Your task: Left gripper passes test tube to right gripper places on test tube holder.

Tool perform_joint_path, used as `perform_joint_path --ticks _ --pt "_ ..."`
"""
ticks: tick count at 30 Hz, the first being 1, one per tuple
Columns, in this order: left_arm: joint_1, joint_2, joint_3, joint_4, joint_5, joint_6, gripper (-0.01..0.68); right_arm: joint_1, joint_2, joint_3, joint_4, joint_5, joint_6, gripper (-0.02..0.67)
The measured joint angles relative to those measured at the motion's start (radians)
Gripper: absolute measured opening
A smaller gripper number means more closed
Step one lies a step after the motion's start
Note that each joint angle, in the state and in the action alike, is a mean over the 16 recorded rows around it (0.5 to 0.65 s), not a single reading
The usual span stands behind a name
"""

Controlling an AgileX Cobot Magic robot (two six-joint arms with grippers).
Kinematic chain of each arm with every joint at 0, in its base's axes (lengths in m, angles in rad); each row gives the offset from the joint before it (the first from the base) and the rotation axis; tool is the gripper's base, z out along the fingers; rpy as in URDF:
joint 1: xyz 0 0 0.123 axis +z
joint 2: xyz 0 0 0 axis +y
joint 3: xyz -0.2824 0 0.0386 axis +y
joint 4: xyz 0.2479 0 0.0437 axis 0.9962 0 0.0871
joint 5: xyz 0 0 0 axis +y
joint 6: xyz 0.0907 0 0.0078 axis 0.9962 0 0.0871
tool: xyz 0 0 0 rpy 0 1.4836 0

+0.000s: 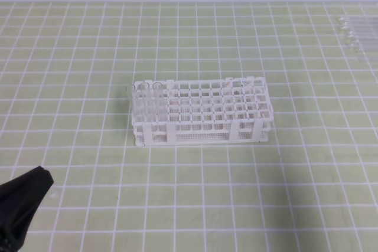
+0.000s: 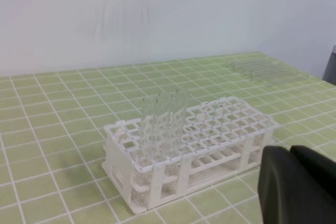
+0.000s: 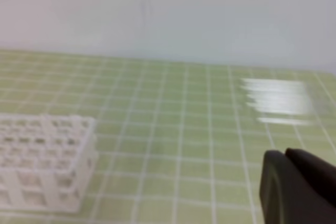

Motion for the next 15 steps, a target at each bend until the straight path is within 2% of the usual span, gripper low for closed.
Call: perform_joint_path --ticks 8,15 --pt "0.0 -0.002 0.0 -0.009 -0.004 -0.001 -0.001 -0.101 -0.224 0.158 0.021 0.109 0.001 -0.018" --pt "0.0 -0.002 0.0 -0.009 -0.004 -0.001 -0.001 -0.127 -0.347 0.25 0.036 0.13 0.003 -0.018"
